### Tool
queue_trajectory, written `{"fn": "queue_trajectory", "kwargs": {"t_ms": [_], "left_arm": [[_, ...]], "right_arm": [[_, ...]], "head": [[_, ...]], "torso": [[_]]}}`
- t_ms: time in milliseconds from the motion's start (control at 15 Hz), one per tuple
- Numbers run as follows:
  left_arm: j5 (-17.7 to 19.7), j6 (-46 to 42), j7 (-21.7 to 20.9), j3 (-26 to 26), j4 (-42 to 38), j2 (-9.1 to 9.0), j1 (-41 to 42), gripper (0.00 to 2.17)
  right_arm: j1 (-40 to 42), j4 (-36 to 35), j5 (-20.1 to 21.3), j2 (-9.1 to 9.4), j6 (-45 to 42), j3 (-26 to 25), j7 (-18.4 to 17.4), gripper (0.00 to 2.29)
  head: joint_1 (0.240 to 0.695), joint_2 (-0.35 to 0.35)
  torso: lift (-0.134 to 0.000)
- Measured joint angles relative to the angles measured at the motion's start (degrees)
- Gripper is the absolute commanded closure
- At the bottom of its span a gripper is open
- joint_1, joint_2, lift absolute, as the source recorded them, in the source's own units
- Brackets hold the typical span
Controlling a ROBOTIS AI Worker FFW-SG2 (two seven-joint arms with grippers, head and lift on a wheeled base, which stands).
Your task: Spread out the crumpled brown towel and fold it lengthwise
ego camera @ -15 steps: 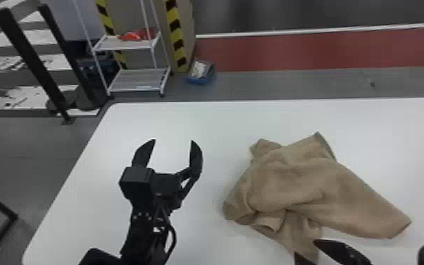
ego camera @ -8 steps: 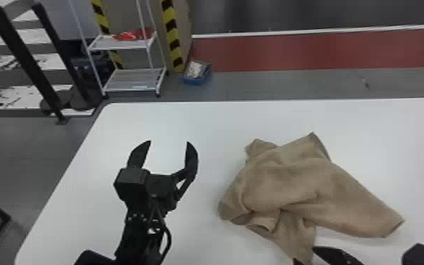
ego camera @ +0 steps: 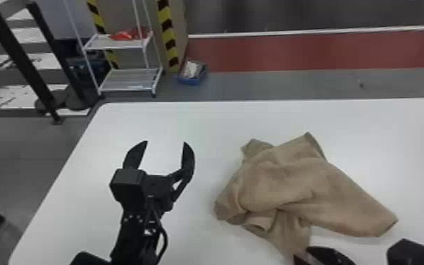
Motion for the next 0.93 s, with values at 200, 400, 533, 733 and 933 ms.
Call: {"fn": "queue_trajectory", "kwargs": {"t_ms": [200, 400, 533, 733, 933], "left_arm": [[-0.2, 0.0, 0.2, -0.1, -0.1, 0.0, 0.0, 0.14], [-0.3, 0.0, 0.3, -0.2, -0.2, 0.0, 0.1, 0.14], [-0.3, 0.0, 0.2, -0.2, -0.2, 0.0, 0.1, 0.14], [-0.3, 0.0, 0.4, -0.2, -0.3, -0.02, 0.3, 0.14], [-0.3, 0.0, 0.4, -0.2, -0.7, -0.01, 0.6, 0.14]], "right_arm": [[-0.5, -0.3, 2.0, 0.02, 2.1, 1.0, 0.0, 1.1], [-1.3, -0.9, 1.7, 0.08, 4.2, 1.3, 0.0, 1.49], [-2.4, -1.6, 0.8, 0.11, 6.5, 1.3, 0.1, 1.63], [-3.3, -2.8, -1.3, 0.18, 8.2, 1.1, 0.0, 1.63], [-4.4, -6.8, -4.6, 0.71, 8.1, 0.5, -0.2, 1.63]], "head": [[0.695, 0.117], [0.695, 0.12], [0.695, 0.121], [0.695, 0.125], [0.695, 0.133]], "torso": [[-0.124], [-0.124], [-0.124], [-0.124], [-0.124]]}}
